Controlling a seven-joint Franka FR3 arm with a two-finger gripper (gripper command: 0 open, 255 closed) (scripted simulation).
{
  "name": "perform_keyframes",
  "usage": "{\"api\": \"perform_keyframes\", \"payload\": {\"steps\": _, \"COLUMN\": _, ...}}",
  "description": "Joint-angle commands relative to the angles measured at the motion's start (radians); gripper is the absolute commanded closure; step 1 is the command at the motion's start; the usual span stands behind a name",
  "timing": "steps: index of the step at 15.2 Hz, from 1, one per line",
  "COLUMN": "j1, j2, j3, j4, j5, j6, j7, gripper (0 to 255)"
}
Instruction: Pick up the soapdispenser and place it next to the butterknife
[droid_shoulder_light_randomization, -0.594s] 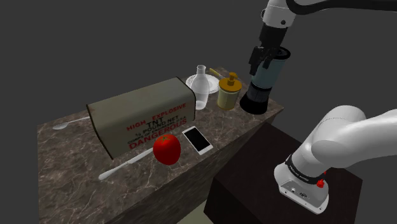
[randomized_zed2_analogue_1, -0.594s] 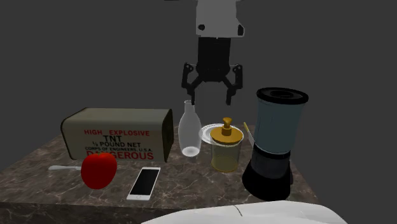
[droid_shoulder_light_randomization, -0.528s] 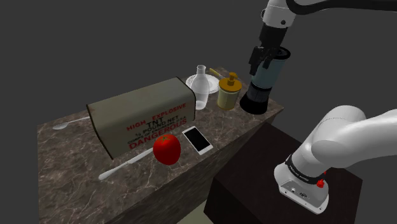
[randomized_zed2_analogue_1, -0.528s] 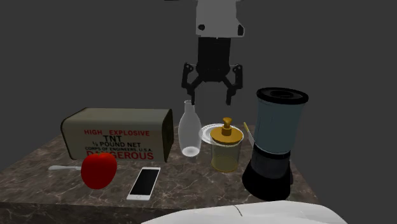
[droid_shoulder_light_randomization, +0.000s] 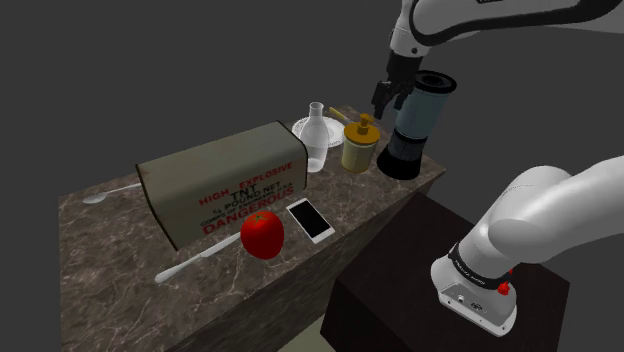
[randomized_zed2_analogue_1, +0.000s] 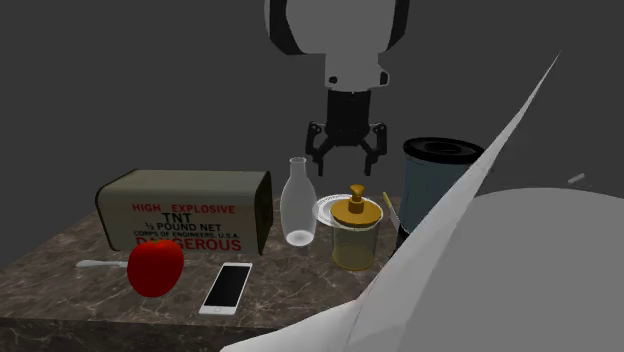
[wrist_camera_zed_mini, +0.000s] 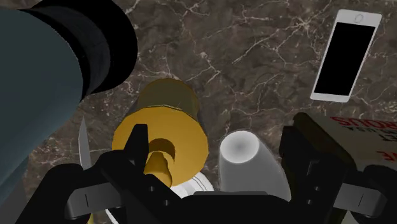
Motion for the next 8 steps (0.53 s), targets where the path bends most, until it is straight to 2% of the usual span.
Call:
{"api": "perform_keyframes", "payload": {"steps": 1, "j1": -0.005, "j2": 0.075, "j3": -0.015, "j4": 0.026, "j5": -0.005, "j6": 0.059, "j7": -0.010, "gripper": 0}}
{"api": "perform_keyframes", "payload": {"steps": 8, "j1": -0.020, "j2": 0.321, "j3": -0.064, "j4": 0.132, "j5": -0.002, "j6": 0.228, "j7": -0.054, "gripper": 0}}
